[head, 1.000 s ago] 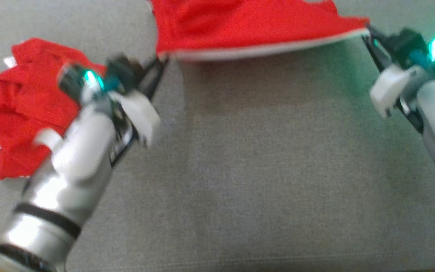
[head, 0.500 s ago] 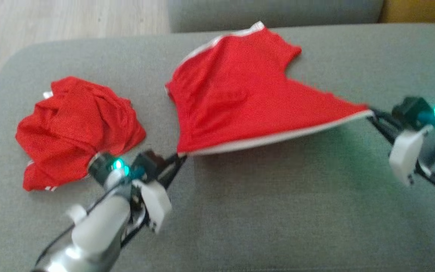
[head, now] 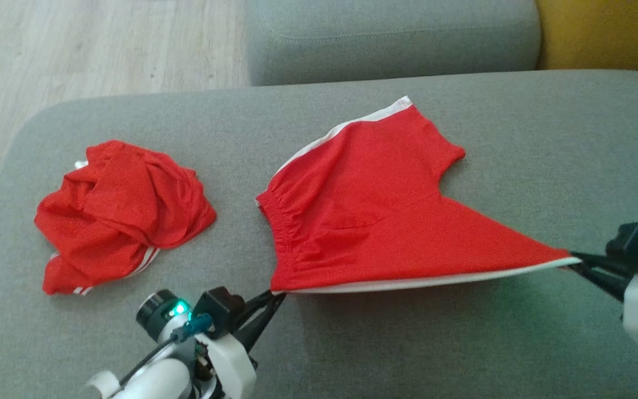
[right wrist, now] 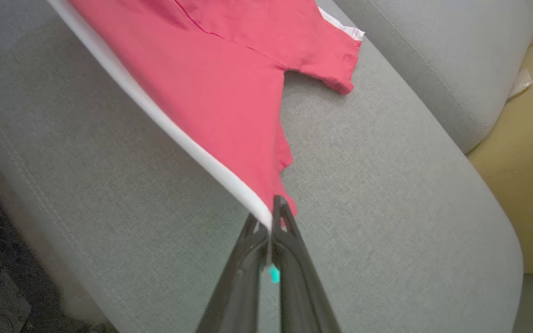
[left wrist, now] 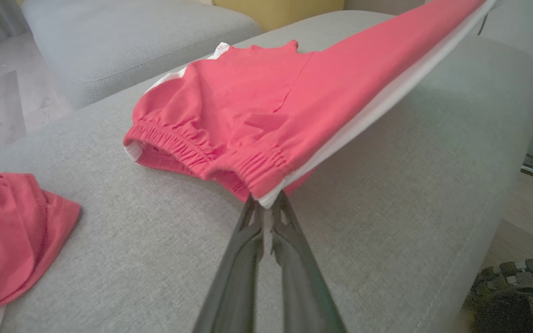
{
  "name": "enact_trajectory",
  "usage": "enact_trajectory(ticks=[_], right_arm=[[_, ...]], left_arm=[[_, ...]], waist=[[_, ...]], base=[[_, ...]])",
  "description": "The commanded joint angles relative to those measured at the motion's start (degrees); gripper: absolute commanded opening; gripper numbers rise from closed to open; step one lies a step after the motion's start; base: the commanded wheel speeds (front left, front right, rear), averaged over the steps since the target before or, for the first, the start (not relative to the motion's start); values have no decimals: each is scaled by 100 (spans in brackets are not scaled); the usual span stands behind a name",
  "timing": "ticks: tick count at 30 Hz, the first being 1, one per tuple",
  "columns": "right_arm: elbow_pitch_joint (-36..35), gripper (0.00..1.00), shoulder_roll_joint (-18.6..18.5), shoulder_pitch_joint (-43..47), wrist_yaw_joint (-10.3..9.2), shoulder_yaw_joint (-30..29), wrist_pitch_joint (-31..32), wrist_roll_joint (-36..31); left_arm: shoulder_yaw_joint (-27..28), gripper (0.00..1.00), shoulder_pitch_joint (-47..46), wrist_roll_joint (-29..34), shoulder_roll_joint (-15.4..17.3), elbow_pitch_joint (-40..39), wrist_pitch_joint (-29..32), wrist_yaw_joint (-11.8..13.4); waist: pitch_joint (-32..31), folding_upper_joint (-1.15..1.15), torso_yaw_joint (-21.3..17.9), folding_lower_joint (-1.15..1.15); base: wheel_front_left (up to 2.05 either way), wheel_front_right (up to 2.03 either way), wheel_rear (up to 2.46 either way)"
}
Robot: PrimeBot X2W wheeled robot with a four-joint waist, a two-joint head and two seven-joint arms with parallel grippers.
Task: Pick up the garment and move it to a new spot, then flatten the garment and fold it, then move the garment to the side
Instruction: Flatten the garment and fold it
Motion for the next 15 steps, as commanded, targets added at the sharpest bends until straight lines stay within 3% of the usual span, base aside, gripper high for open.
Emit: enact_trajectory(ticks=[1,8,15], right_arm=[[-142,0,-405,-63,-6,-203,71,-45],[-278,0,-456,-618,-6,-546,312,-516],[-29,0,-341,-1517,-6,-372,388,-934]], left_arm=[[280,0,-265,-50,256,-277,61,113],[514,0,-685,-102,291,-788,272,285],[624,0,-1336,-90,74,-730,293,250]], waist=[[64,-1,30,1],[490,-1,207,1],[1016,-1,486,1]], base=[[0,0,0],[0,0,0],[0,0,0]])
